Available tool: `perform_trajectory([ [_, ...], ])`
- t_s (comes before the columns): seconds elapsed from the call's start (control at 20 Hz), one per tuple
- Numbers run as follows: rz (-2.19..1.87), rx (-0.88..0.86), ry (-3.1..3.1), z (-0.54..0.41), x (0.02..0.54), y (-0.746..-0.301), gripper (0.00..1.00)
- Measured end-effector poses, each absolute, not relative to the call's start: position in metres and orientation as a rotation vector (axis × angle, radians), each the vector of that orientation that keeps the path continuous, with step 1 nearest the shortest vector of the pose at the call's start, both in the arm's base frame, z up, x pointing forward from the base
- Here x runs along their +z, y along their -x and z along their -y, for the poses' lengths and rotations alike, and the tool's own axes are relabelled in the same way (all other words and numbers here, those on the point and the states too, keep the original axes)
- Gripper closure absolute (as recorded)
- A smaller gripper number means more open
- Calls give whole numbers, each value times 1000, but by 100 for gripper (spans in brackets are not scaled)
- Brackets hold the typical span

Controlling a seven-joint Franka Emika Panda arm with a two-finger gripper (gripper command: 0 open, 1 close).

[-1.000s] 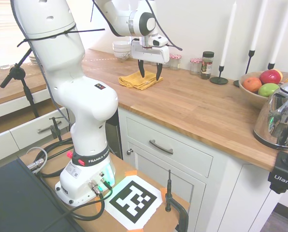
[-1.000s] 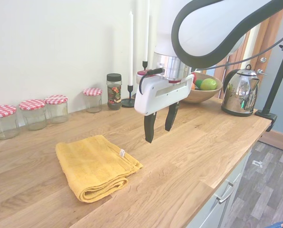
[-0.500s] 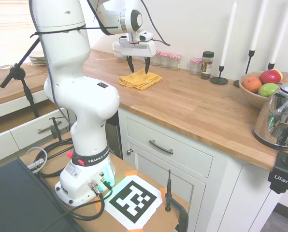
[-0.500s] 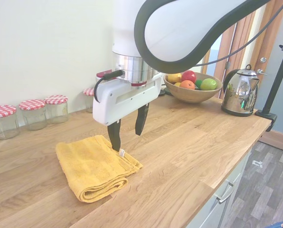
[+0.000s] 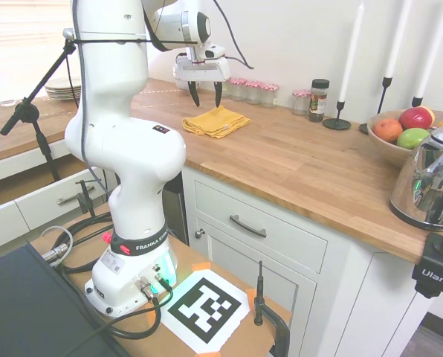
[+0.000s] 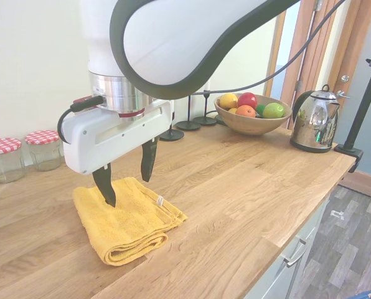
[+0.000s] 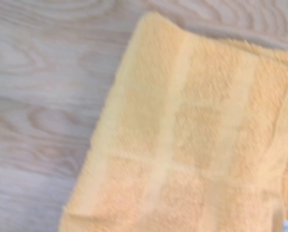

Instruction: Wipe the counter

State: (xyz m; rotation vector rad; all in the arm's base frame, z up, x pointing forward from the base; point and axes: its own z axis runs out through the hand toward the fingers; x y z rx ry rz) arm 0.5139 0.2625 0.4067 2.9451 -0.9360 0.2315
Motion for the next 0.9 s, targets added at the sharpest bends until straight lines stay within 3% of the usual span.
perform_trajectory([
  [0.65,944,163,-2911,-273,358,-534,0],
  [0.7,943,159,-2911,-274,354,-534,100],
  [0.9,943,148,-2910,-279,347,-535,100],
])
